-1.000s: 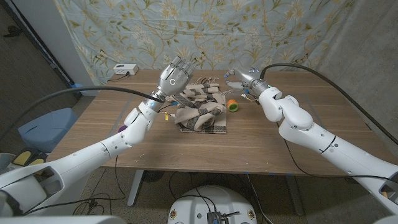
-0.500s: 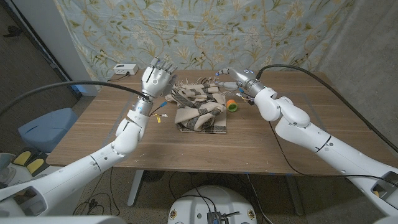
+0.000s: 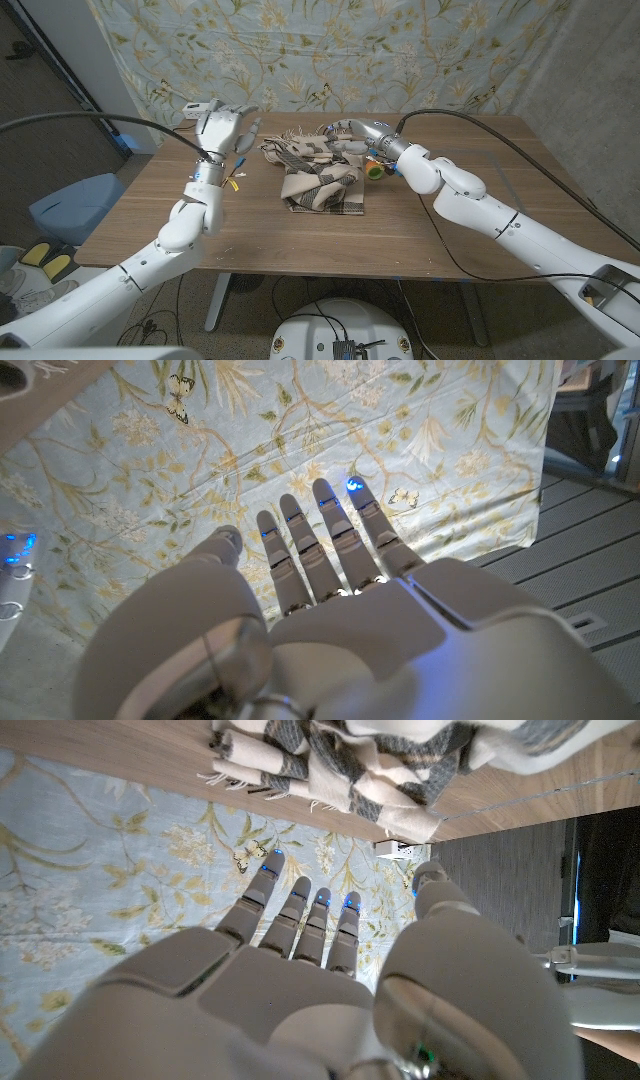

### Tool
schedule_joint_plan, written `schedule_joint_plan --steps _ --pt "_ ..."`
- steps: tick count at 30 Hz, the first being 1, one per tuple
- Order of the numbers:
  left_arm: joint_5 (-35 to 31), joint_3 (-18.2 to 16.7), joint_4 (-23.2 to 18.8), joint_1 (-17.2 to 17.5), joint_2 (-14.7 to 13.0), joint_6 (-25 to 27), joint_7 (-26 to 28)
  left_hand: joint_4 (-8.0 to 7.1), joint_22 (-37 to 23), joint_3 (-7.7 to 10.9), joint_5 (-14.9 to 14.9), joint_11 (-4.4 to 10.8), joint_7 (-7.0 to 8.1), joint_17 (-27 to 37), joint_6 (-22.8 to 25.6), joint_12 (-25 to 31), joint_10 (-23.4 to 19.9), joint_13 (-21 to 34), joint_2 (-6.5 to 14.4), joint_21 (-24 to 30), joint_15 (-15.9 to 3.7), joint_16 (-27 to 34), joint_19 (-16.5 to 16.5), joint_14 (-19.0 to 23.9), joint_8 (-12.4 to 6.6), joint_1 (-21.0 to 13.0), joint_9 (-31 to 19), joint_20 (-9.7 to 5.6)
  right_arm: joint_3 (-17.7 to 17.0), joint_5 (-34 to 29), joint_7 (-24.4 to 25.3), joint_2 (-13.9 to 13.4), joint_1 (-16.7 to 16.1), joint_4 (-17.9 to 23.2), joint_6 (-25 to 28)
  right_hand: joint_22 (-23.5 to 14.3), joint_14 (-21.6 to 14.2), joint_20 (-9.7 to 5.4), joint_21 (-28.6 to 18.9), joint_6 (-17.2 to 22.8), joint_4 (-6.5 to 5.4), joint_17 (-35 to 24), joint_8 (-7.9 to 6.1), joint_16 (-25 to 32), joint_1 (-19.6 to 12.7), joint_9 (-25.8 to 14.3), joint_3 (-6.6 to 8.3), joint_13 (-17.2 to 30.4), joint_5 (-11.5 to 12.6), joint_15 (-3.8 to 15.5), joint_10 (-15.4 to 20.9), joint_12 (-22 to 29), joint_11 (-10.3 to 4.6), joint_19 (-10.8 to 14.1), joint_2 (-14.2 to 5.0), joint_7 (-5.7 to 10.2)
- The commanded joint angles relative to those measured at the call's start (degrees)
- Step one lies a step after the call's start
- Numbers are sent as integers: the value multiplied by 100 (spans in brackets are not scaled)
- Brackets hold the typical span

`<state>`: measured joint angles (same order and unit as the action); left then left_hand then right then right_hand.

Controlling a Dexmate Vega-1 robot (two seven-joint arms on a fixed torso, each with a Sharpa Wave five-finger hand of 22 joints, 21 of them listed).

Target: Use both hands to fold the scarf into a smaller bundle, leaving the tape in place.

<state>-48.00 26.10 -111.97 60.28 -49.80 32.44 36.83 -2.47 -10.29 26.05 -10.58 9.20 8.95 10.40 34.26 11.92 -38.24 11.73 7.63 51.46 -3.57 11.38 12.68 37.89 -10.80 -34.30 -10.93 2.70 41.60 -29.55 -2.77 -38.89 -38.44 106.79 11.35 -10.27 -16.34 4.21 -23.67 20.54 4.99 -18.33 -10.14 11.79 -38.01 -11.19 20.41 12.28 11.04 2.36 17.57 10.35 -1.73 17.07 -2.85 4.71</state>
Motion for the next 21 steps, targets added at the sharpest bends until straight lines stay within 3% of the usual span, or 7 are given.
schedule_joint_plan --steps 1,4,5,9,15,17,21 --pt "1327 -909 -523 622 37 -246 -159 -4 -36 79 12 -107 -173 11 63 61 -35 12 78 2 -628 30 -3 75 -28 51 -15 53 320 74 -37 231 208 -404 -393 -11 43 1 42 -64 41 -2 0 -18 15 1 -9 14 30 229 -70 6 -18 -17 92 22" --pt "1488 -1016 -559 682 27 -250 -204 -1 -57 137 20 -142 -228 10 171 91 -146 15 110 110 -560 69 260 206 -67 86 -13 51 416 24 4 335 259 -537 -444 -11 31 -6 47 -75 46 1 -8 -5 -4 0 -1 15 42 242 -63 20 -40 -14 56 29" --pt "1604 -1083 -564 710 11 -321 -239 8 -92 204 33 -170 -379 16 484 147 -353 15 123 258 -551 128 527 443 -159 140 -14 2 450 -1 34 371 276 -594 -470 -12 31 -5 49 -74 48 2 -13 -2 -13 0 3 15 46 245 -55 26 -41 -12 41 32" --pt "1985 -1277 -590 761 -34 -418 -456 39 -148 406 57 -271 -673 35 1227 324 -1075 11 176 605 -498 342 994 1293 -324 231 -15 45 572 -108 150 536 315 -775 -438 -13 -36 -22 51 -48 46 4 -40 42 -27 0 6 15 58 255 -12 57 -13 10 -20 22" --pt "2114 -1333 -521 723 -99 -400 -510 160 -194 589 70 -432 -991 378 2307 746 -2266 204 267 1071 -526 921 1394 2451 -581 275 -42 4 725 -261 380 754 344 -990 -374 -16 -93 -13 57 -31 44 9 -61 80 -15 0 -23 17 60 225 50 92 5 28 -36 8" --pt "2169 -1344 -488 715 -107 -429 -508 268 -212 610 69 -408 -1145 671 2586 887 -2587 321 311 1250 -505 1290 1532 2824 -637 200 -54 -28 746 -274 499 837 326 -1053 -341 -16 -92 -8 59 -33 44 9 -62 81 -12 0 -27 17 60 224 51 93 4 26 -34 8" --pt "2196 -1310 -445 684 -100 -421 -462 321 -231 599 68 -481 -1233 1024 2763 994 -2799 455 337 1404 -479 1608 1560 2942 -657 162 -84 -12 821 -297 589 961 356 -1157 -296 -18 -92 -5 63 -61 42 12 -56 86 2 0 -48 17 59 212 36 91 1 28 -24 8"
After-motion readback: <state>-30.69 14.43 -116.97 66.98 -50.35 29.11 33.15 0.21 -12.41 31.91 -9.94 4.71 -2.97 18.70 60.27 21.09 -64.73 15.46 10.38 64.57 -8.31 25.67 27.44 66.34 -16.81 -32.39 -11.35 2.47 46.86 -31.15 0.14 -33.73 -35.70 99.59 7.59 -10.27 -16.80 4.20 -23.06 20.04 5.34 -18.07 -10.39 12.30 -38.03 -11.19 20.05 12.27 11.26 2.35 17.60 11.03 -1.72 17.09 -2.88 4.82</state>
